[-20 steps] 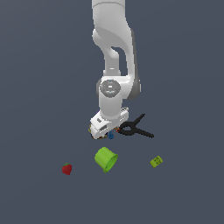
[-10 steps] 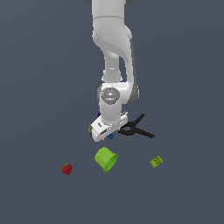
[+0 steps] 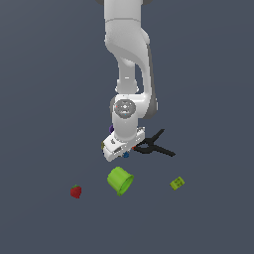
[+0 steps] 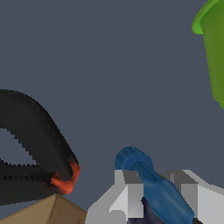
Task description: Pick up a designated object from a clutter of objects.
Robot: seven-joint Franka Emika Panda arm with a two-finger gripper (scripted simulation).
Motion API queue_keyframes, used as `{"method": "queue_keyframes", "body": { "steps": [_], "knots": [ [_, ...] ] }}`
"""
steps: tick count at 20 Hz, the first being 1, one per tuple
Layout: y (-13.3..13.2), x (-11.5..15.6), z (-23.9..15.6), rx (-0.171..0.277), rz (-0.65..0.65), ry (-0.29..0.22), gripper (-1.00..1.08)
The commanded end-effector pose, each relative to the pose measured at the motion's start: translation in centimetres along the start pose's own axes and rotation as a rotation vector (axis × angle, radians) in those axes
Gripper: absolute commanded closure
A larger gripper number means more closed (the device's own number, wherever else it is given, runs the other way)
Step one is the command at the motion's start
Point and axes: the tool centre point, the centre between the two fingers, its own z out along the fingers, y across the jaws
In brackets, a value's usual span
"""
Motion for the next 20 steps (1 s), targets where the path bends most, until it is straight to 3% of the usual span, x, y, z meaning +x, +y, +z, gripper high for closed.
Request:
{"method": "queue_keyframes", "body": {
  "steps": [1,11,20],
  "knots": [
    [0.0,0.0,0.0,0.000,0.000,0.000,1.08],
    [-0.6,0.7,-2.9,0.000,0.000,-0.001,1.08],
    [-2.1,2.4,-10.2,0.001,-0.001,-0.002,1.08]
  ]
}}
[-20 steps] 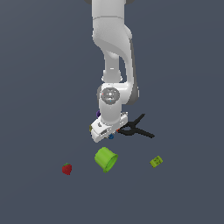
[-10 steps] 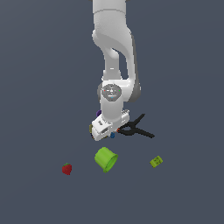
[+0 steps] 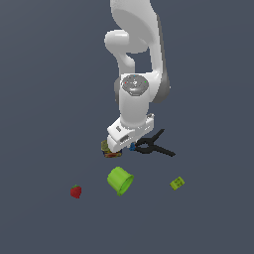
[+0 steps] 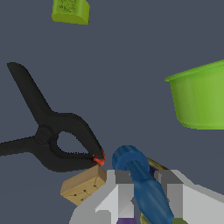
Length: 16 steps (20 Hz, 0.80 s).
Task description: Pick up a designated object from a clutter of objects.
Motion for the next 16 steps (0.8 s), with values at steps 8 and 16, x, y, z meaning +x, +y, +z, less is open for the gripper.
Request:
{"method": "queue_keyframes", "body": {
  "steps": [8,16],
  "knots": [
    [-2.0,2.4,-9.9,0.002,-0.001,-0.002,1.08],
    [-3.5,4.6,-18.1,0.003,-0.001,-0.004,1.08]
  ]
}}
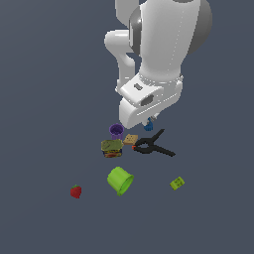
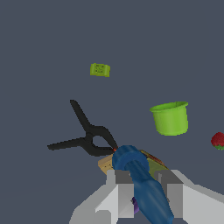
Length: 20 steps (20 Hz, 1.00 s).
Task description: Pick up a designated object from a clutter of objects.
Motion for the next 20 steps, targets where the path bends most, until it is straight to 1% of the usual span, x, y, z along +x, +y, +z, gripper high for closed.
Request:
{"method": "queue_keyframes", "body": {
  "steps": [1,5,10,15,20],
  "knots": [
    [-0.5,0.6,-2.5,0.001,0.000,-0.001,1.08],
    [-1.0,1.5,-5.6,0.002,0.000,-0.002,1.08],
    [-1.4,2.4,-8.4,0.002,0.001,-0.002,1.08],
    [-1.6,2.9,-9.8,0.003,0.001,-0.003,1.08],
    [-1.6,3.1,-10.2,0.003,0.001,-0.003,1.08]
  ]
}}
